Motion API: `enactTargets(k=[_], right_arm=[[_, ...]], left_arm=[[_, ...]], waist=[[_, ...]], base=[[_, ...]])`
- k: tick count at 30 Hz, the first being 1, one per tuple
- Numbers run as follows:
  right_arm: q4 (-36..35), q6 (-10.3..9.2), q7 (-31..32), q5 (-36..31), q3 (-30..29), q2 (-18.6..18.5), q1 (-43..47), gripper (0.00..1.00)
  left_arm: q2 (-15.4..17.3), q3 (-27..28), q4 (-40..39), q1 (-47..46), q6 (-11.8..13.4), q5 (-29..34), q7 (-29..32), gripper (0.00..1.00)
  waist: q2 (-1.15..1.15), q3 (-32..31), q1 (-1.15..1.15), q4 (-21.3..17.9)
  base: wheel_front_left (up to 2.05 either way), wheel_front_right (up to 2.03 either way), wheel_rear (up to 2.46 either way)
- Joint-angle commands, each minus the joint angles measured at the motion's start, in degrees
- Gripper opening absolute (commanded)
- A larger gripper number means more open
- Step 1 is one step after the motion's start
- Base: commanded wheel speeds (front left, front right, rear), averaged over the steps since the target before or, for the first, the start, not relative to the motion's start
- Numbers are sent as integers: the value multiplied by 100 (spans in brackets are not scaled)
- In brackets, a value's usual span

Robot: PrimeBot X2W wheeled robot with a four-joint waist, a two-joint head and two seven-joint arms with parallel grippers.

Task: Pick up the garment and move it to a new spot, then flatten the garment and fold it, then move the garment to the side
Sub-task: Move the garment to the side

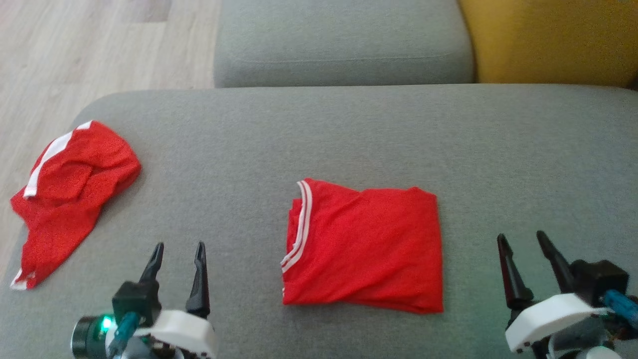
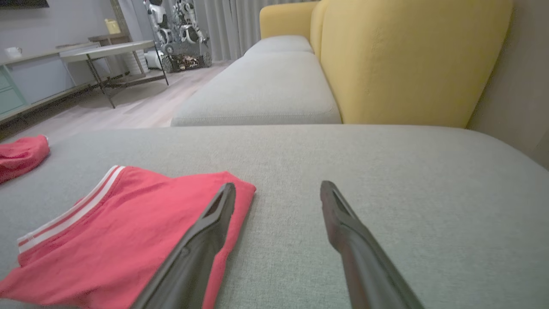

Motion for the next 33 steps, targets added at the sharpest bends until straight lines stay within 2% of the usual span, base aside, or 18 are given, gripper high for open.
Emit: enactTargets(k=[1,11,16,20,25,26,27,28,33], right_arm=[[-120,-5,17,-26,115,-116,-243,100],[1237,-5,-95,91,218,-88,-654,100],[2047,-5,90,134,137,-6,-843,100],[2523,-5,314,158,119,51,-1025,100],[2809,-5,406,194,152,90,-1206,100],[2860,-5,446,216,171,95,-1230,48],[2894,-5,470,228,198,97,-1256,29],[2909,-5,468,237,223,98,-1281,0],[2882,-5,430,271,358,24,-1379,0]], left_arm=[[76,174,-163,-406,-17,33,-73,100],[-217,-32,-18,-894,-144,70,-260,100],[-360,-83,112,-1009,-195,82,-355,100],[-419,-96,180,-1060,-238,97,-391,100],[-451,-58,206,-1058,-244,115,-411,100],[-452,-50,204,-1053,-247,120,-413,100],[-453,-44,200,-1049,-249,127,-415,100],[-454,-39,197,-1047,-252,134,-417,100],[-455,-7,181,-1065,-279,162,-421,100]], waist=[[0,74,0,118],[0,432,0,930],[0,481,0,1251],[0,511,0,1395],[0,532,0,1395],[0,538,0,1374],[0,543,0,1347],[0,549,0,1318],[0,585,0,1095]], base=[[0,0,0],[0,0,0],[0,0,0],[0,0,0],[0,0,0],[0,0,0],[0,0,0],[0,0,0],[0,0,0]])
